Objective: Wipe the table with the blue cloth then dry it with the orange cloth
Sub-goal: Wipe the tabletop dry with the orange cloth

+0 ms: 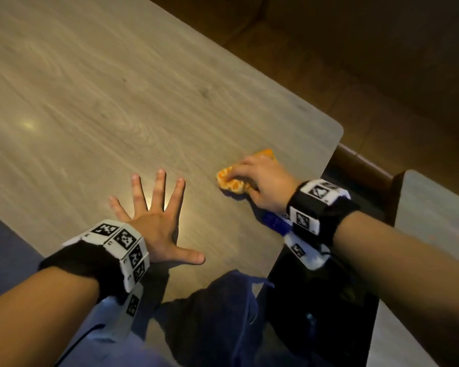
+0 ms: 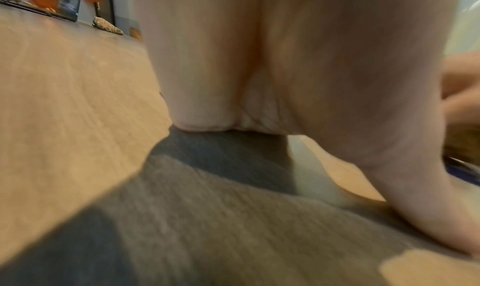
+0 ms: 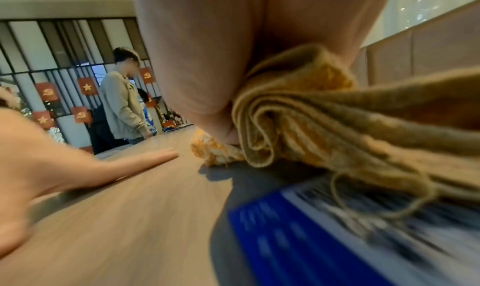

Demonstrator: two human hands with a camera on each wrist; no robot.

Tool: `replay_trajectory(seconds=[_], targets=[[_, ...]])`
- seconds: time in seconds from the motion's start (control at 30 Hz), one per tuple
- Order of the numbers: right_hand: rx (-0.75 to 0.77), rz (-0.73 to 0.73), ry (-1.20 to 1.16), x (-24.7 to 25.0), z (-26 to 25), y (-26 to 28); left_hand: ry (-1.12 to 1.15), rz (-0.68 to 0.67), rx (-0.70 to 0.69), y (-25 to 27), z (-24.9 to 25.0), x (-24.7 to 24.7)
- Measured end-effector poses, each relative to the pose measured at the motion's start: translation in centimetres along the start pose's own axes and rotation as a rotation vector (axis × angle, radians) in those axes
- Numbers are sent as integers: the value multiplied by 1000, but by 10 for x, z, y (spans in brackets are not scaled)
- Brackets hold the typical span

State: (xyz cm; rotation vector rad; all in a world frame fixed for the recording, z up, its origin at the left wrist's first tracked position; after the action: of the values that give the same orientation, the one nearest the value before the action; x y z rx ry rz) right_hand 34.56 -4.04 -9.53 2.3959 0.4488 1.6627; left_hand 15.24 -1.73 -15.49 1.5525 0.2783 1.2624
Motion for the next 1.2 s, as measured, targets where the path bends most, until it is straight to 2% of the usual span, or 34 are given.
replay_trajectory(seconds=[0.17, 0.23, 0.3, 0.33, 0.4, 0.43, 0.47, 0.53, 0.6, 0.7, 0.73, 0.77, 0.8, 0.83, 0.87, 0.9, 1.0, 1.03, 1.07, 1.13, 1.2], targets=[[-70, -100, -49, -33, 11, 121, 16, 59, -23, -2, 1, -1], [-140, -37, -97, -30, 23, 141, 16, 58, -21, -4, -1, -1], [-108, 97, -46, -15, 18, 132, 8, 40, -8, -4, -1, -1], [-40, 120, 19, -11, 7, 118, 3, 35, -5, -4, 0, -1], [124, 20, 170, -25, -14, 84, 2, 23, 6, -4, 0, -1], [154, -41, 214, -37, -13, 73, -3, 17, 11, -5, 0, -1], [133, -43, 240, -41, -3, 67, -10, 13, 11, -5, 0, -1], [2, 80, 203, -31, 35, 68, -14, 9, 16, -6, -2, -1], [-212, 233, 153, -7, 85, 89, -16, 7, 11, -6, 0, -1], [-563, 272, 143, 22, 142, 116, -15, 6, 7, -5, -1, -1], [-569, 359, 114, 28, 139, 116, -16, 7, 9, -5, -1, -1], [-484, 451, 75, 31, 123, 110, -19, 13, 9, -6, -1, 0], [-346, 482, 68, 27, 98, 100, -20, 17, 11, -6, -1, 0], [-218, 440, 73, 13, 74, 92, -18, 15, 15, -6, -1, 0], [-153, 385, 83, -3, 59, 89, -19, 13, 16, -5, -2, 0], [-173, 359, 84, -12, 56, 93, -20, 10, 15, -6, -3, 0], [-540, 342, 38, 1, 94, 115, -16, 10, 10, -7, -4, -3], [-614, 325, 45, 10, 103, 112, -13, 16, 9, -7, -2, -2], [-617, 356, 51, 25, 103, 99, -14, 24, 8, -8, -2, -3], [-474, 436, 40, 52, 86, 46, -28, 35, 10, -10, -3, -3], [-350, 400, 9, 60, 67, -18, -34, 37, 13, -9, -3, -1]])
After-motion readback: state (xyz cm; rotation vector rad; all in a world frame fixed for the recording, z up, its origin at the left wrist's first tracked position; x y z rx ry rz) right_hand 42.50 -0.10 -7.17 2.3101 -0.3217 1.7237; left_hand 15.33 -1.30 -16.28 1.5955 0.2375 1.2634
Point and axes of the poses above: each hand's wrist, its own y-axis away from the middle knuckle, its own x-axis out of the back of the hand, z = x × y, the point moved 8 cm from there along -y, towards the middle knuckle, and after that the axes turned 7 degrees about -z, right-handed, at the moved point
